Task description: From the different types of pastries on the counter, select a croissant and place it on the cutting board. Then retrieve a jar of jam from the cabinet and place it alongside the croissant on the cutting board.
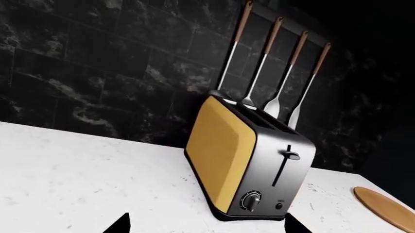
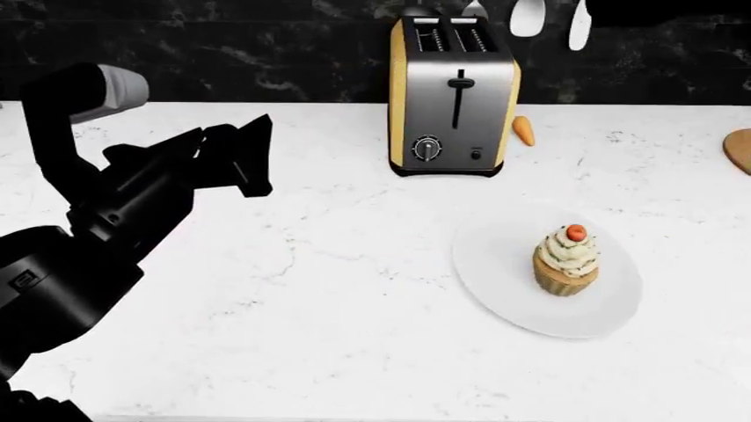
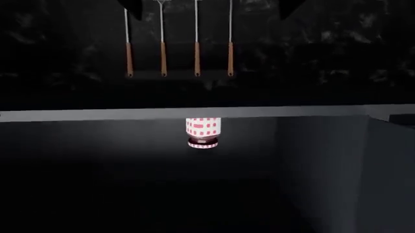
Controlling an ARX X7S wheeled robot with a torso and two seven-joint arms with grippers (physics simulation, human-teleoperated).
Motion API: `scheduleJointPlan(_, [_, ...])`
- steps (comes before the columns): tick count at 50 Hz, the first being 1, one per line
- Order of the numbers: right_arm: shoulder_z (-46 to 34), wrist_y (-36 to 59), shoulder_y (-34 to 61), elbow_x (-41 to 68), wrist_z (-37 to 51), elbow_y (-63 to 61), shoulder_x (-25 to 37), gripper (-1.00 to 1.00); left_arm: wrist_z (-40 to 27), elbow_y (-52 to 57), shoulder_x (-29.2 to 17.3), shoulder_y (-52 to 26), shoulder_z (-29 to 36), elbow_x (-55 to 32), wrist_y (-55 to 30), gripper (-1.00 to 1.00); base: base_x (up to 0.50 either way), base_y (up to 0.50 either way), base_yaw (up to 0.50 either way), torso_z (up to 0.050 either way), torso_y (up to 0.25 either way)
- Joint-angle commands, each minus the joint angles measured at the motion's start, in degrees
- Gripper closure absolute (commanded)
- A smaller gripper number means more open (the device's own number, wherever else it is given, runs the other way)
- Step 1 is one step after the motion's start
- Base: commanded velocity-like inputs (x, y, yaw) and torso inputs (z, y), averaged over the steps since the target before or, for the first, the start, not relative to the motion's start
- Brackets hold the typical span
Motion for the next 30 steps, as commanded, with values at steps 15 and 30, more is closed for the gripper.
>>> scheduleJointPlan(15, [-19.1, -0.7, 24.4, -26.3, -13.3, 29.5, -9.1, -1.00, 0.0, -0.5, -0.3, 0.9, -0.3, -3.2, 0.8, -1.00, 0.00, 0.00, 0.00, 0.000, 0.000])
scheduleJointPlan(30, [-24.7, -7.7, 40.4, -35.4, -25.8, 53.5, -18.5, -1.00, 2.7, -2.8, -1.7, 1.8, 0.9, -1.5, 3.1, -1.00, 0.00, 0.00, 0.00, 0.000, 0.000])
